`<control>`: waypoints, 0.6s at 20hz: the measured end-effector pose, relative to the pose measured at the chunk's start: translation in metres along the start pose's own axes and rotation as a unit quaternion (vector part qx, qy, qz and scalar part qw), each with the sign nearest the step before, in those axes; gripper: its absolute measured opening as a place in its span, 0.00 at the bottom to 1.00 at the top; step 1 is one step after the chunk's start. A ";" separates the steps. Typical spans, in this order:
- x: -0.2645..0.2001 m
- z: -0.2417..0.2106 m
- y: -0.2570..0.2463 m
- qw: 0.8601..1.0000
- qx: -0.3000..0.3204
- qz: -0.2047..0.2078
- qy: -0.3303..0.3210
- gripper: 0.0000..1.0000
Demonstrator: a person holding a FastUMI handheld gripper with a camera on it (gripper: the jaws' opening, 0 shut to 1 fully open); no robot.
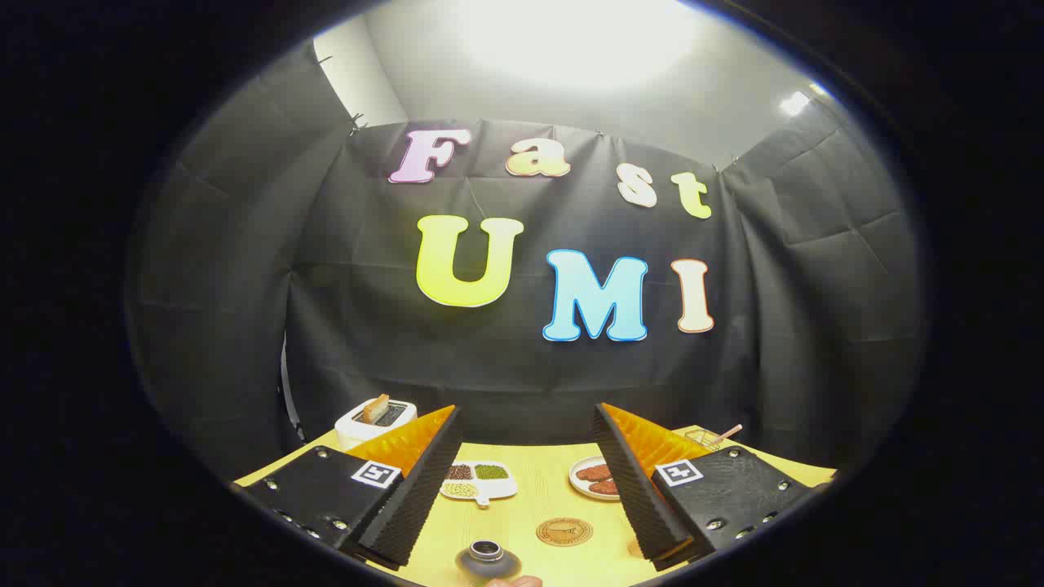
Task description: Take the bottle from table, then pour the juice into the cup, finally place the bottle on the coaster
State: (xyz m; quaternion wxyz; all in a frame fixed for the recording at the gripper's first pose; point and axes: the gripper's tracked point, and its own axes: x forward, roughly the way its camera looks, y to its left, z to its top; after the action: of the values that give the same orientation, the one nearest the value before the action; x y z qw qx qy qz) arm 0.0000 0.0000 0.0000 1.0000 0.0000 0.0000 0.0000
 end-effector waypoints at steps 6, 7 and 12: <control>-0.002 -0.007 0.005 1.000 0.001 0.006 0.005 0.98; -0.002 -0.008 0.007 1.000 -0.001 0.007 0.004 0.98; -0.003 -0.017 0.010 1.000 -0.004 0.009 0.006 0.98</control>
State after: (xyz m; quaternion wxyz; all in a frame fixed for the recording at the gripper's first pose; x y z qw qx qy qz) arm -0.0030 0.0099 -0.0173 0.9999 -0.0040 0.0062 0.0094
